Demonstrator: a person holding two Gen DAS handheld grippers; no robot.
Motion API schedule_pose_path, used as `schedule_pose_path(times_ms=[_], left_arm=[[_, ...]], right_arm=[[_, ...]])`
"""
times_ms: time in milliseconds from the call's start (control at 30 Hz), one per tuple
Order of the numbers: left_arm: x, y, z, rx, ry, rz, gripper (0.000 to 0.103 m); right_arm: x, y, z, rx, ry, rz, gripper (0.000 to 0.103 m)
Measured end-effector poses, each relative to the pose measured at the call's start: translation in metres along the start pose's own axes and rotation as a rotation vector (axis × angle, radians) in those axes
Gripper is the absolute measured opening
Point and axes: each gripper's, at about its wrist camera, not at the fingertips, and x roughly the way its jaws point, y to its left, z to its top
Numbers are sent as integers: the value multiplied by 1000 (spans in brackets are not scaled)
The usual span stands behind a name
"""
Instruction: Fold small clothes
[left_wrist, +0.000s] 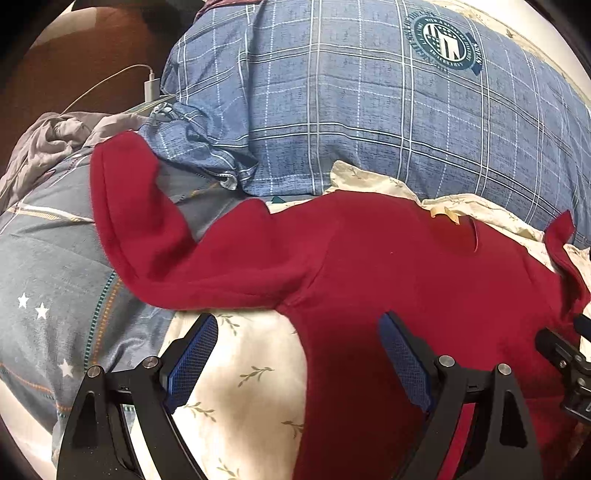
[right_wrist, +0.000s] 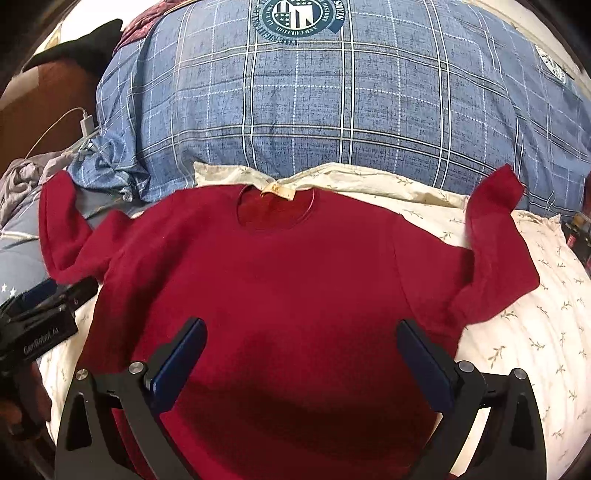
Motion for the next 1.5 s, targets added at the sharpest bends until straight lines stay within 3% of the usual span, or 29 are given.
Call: schedule_pose_path(times_ms=[367, 567, 700, 867, 1000, 1500], left_arm=[[14, -16, 5, 14, 18, -11, 89], [21, -18, 6, 24, 26, -15, 89], [23, -20, 8, 30, 26, -27, 89], [23, -20, 7, 34, 25, -30, 89], [23, -19, 7, 30, 26, -24, 89], [24, -17, 10, -3, 20, -28, 89]], right_arm=[[21, -13, -1, 94, -18, -49, 101], [19, -25, -1, 195, -15, -2, 102], [12, -14, 6, 134, -4, 0, 101], [1, 12, 30, 26, -54, 13, 100], [4, 25, 42, -33, -86, -39, 96], [13, 28, 33, 9, -21, -23, 98]])
